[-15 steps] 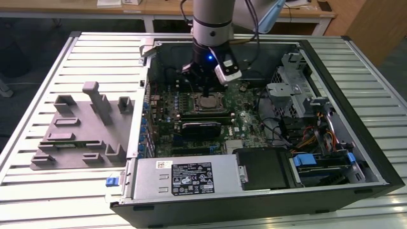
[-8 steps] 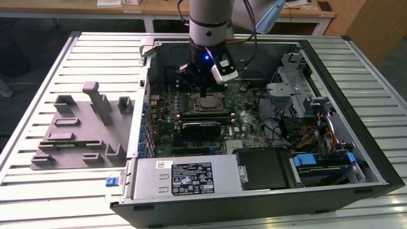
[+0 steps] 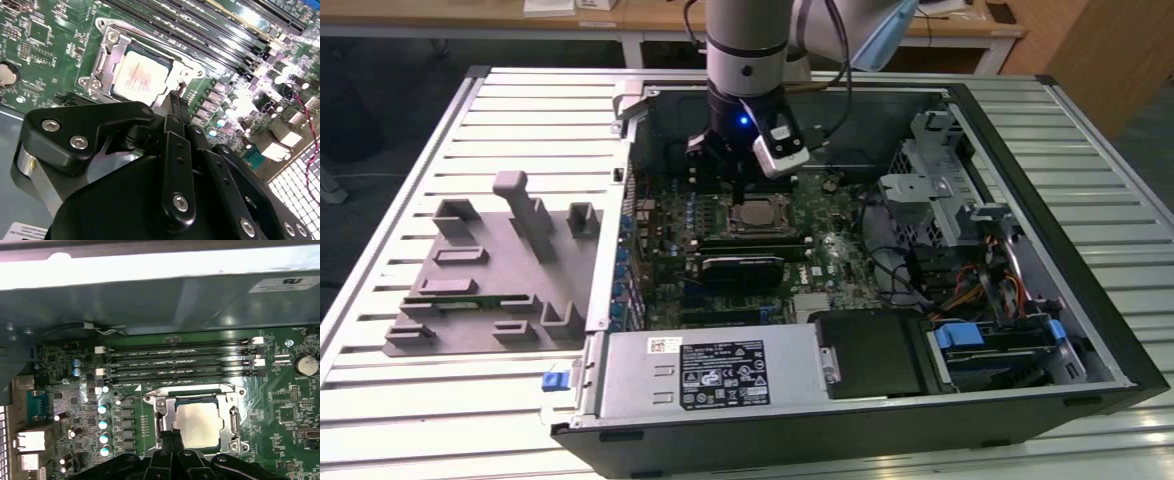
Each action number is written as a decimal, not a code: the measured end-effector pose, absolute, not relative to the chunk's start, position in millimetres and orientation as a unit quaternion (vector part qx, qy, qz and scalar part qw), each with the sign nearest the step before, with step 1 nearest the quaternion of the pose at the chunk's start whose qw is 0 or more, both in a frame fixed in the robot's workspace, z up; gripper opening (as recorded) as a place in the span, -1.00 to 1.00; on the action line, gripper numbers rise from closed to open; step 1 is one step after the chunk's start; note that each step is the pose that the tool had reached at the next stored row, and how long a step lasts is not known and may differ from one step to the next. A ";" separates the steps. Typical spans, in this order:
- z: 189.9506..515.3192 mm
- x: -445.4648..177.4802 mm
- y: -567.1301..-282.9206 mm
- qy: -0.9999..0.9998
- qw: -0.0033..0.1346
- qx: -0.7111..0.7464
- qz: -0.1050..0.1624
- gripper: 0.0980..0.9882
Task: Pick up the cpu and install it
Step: 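Install the first cpu locking lever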
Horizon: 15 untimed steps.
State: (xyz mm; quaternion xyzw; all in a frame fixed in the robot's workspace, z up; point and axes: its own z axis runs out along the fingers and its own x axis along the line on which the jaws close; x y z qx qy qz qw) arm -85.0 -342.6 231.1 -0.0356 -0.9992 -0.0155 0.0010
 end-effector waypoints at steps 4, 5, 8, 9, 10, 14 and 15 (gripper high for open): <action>231.1 -89.9 -342.6 -0.999 0.001 -0.036 -0.016 -0.98; 231.1 -91.2 -342.6 -0.999 0.001 -0.036 -0.016 -0.98; 231.1 -95.2 -342.6 -0.999 0.001 -0.036 -0.016 -0.98; 231.1 -96.6 -342.7 -0.999 0.001 -0.036 -0.016 -0.98; 231.1 -98.0 -342.7 -0.999 0.001 -0.036 -0.016 -0.98; 231.1 -104.2 -342.9 -0.999 0.001 -0.036 -0.017 -0.98; 231.1 -106.1 -342.9 -0.999 0.001 -0.036 -0.017 -0.98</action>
